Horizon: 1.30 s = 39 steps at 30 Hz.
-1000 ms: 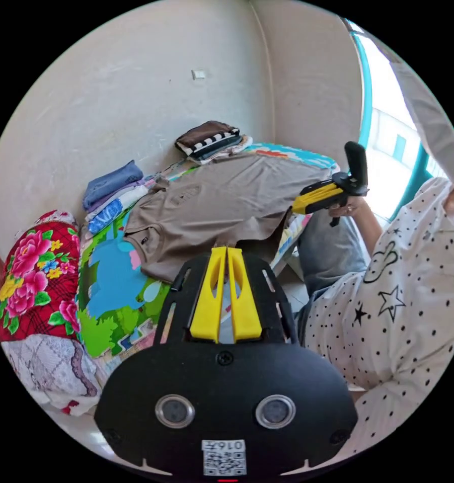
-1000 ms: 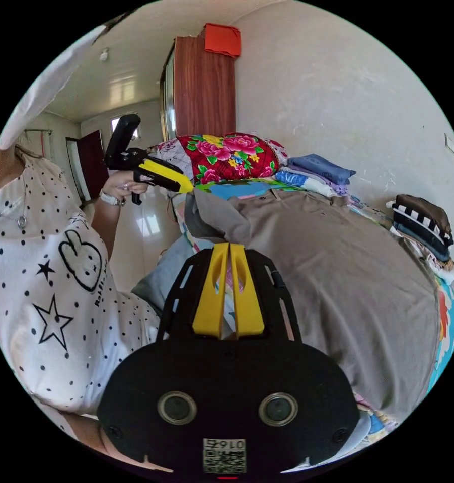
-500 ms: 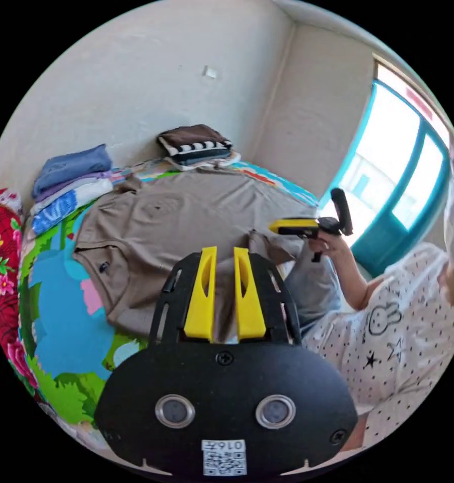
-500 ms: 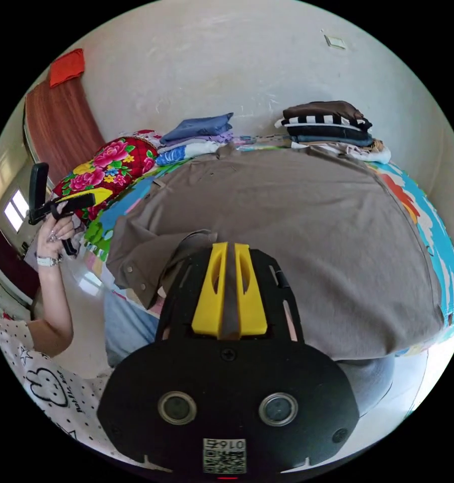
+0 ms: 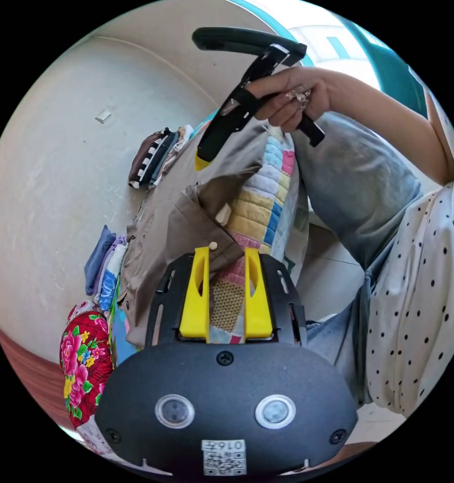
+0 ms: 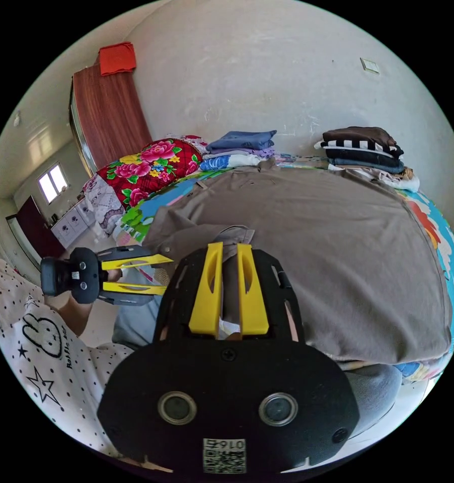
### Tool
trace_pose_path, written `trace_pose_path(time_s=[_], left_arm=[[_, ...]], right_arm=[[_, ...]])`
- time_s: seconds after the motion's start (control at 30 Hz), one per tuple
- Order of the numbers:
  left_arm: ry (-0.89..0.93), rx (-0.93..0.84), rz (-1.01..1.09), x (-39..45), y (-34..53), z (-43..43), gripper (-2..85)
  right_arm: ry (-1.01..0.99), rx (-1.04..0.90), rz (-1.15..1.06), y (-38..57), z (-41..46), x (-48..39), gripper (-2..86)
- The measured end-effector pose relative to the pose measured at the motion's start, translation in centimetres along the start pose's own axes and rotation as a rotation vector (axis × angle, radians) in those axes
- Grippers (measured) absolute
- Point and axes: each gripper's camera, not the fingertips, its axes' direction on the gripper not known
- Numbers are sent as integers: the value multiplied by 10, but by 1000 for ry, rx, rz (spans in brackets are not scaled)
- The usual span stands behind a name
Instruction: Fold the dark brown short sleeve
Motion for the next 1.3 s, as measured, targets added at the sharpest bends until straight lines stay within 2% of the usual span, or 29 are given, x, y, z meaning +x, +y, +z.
trace_pose_path(time_s=[0.23,0.33,0.43,0.53,0.6,0.63,0.7,1.0,1.17,1.3], left_arm=[[-32,-14,-2,-24,12,-3,13],[47,12,9,-59,19,-22,-2],[140,96,-100,-126,32,-43,-4],[54,147,-389,-208,50,-44,5],[-16,145,-732,-270,78,-29,42],[-4,147,-803,-282,88,-24,55],[134,135,-914,-311,120,-3,89],[412,50,-927,-294,212,30,95],[472,14,-947,-279,245,32,92],[448,-24,-954,-269,261,34,85]], right_arm=[[14,-2,11,8,-5,6,38],[11,0,18,9,-6,9,33],[21,4,17,10,-10,9,28],[21,13,23,10,-12,9,24],[17,12,29,10,-13,9,22],[18,9,28,10,-13,8,21],[20,7,25,10,-13,6,21],[11,-13,-50,4,-10,-8,36],[-9,24,-253,-13,4,-47,90],[-2,-8,-406,-27,32,-85,103]])
